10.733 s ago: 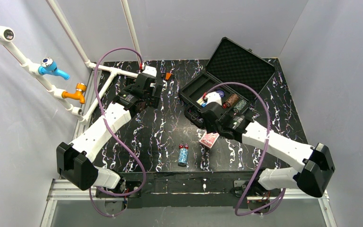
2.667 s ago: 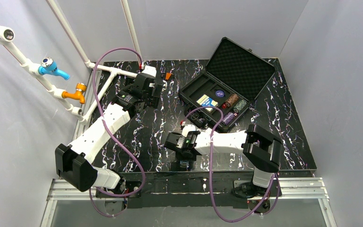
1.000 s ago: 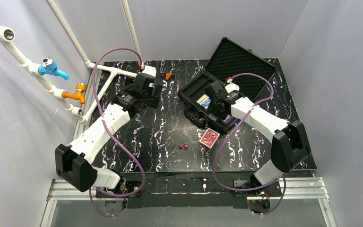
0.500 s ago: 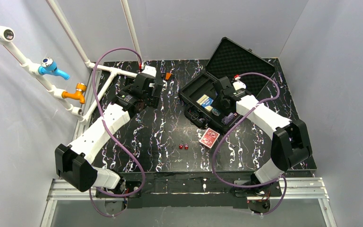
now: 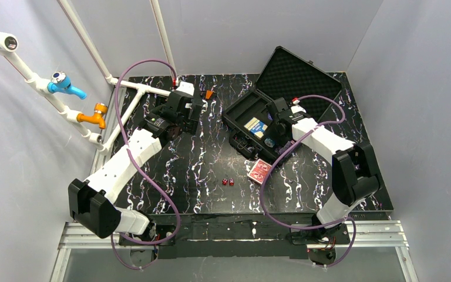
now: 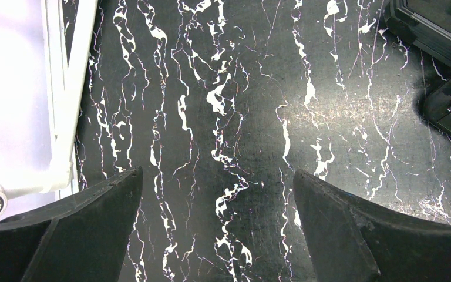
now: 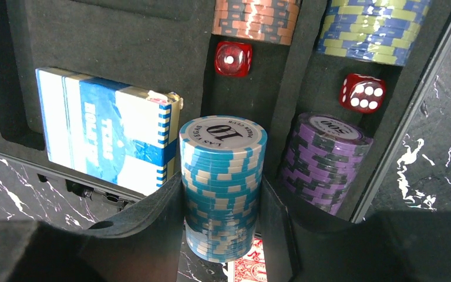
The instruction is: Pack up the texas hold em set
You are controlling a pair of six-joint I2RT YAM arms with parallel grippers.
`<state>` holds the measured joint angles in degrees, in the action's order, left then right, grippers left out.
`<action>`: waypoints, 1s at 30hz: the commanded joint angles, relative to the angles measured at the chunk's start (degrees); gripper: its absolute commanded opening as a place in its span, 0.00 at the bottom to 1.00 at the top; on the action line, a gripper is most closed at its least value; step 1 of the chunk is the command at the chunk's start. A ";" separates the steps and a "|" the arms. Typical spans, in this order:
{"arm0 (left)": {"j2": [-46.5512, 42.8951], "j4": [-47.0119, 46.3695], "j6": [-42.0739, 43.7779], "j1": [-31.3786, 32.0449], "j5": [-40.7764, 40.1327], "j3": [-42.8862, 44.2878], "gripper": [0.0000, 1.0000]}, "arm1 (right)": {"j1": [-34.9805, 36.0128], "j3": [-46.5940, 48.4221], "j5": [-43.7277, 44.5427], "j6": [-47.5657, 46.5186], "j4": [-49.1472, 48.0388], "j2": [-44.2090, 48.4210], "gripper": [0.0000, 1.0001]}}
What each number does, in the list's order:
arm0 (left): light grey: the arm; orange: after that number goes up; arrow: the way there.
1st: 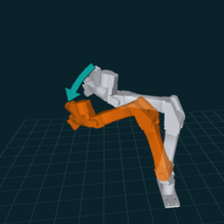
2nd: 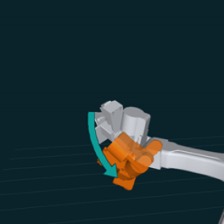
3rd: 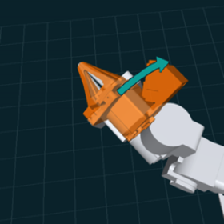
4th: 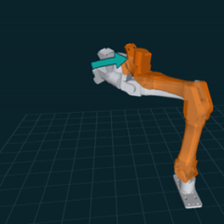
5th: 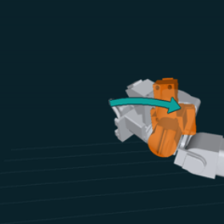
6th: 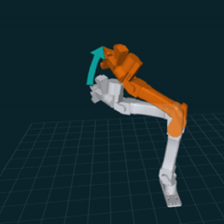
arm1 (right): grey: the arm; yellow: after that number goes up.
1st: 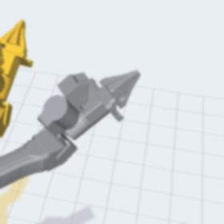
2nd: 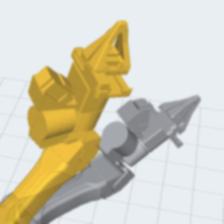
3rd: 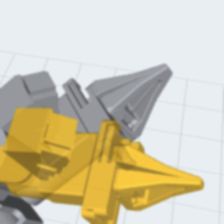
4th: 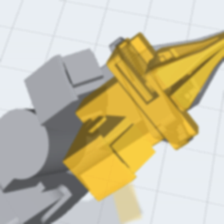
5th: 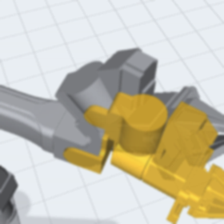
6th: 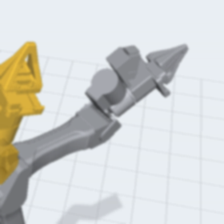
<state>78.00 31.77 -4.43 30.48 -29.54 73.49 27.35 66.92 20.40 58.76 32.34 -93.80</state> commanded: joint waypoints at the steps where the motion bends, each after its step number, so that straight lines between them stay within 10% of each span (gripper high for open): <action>1: -2.28 0.93 0.54 -0.20 -1.09 -0.63 0.99 | -0.76 0.60 -0.20 0.40 -3.82 -0.27 0.12; 11: -2.12 0.93 0.48 -0.18 -0.96 -0.58 0.99 | -0.81 -0.10 -2.03 0.24 -6.03 -1.99 0.18; 30: -1.90 0.91 0.55 -0.25 -0.87 -0.54 0.99 | -1.07 -1.88 -4.09 1.90 -4.07 0.65 0.74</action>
<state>78.00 31.77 -4.36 30.48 -29.52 73.49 26.55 66.02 17.54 59.75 28.21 -95.79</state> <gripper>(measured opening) 0.994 0.651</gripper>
